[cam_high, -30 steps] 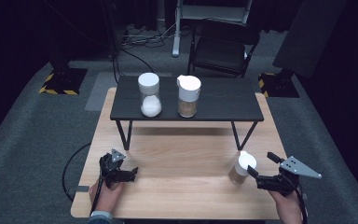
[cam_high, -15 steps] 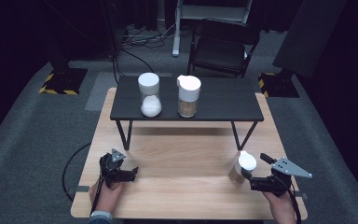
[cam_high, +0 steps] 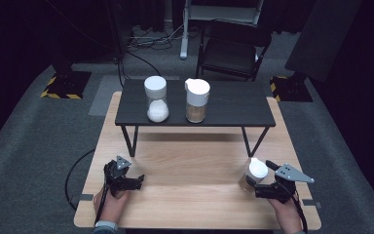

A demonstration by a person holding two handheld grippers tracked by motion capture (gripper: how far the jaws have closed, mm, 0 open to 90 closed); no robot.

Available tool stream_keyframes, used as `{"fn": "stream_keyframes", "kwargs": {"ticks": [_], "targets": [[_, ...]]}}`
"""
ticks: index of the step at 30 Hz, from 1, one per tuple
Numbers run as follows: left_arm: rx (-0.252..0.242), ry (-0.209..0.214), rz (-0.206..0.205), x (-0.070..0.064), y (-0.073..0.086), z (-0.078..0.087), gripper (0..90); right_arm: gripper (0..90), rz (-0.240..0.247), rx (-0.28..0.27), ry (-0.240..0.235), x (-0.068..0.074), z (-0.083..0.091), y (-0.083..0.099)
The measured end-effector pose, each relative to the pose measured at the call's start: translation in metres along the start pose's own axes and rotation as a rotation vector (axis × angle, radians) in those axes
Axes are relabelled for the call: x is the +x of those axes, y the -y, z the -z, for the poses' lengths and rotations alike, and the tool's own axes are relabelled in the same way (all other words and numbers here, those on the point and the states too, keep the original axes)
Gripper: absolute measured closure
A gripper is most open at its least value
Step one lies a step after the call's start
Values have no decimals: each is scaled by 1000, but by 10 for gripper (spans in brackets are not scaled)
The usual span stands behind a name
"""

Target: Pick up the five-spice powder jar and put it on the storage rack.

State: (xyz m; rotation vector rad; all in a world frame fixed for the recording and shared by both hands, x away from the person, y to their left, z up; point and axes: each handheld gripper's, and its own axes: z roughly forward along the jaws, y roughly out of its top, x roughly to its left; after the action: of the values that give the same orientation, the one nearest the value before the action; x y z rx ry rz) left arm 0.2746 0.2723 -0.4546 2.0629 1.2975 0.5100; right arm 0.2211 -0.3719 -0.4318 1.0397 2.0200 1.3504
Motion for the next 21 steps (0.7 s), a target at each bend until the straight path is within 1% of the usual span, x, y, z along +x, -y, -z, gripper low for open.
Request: {"fn": "stream_keyframes", "kwargs": {"ticks": [7,11,15,21], "targets": [[0,0,0,0,0,0,1,2,22,24,-2,1,-8,3],[0,0,0,0,0,0,1,6,13,36,-12,-2,-11,8],[0,0,0,0,0,0,1,9,37,45,-17,-2,-15,12],[0,0,0,0,0,0,1,10,61,65,-22,1,-19,13]]}}
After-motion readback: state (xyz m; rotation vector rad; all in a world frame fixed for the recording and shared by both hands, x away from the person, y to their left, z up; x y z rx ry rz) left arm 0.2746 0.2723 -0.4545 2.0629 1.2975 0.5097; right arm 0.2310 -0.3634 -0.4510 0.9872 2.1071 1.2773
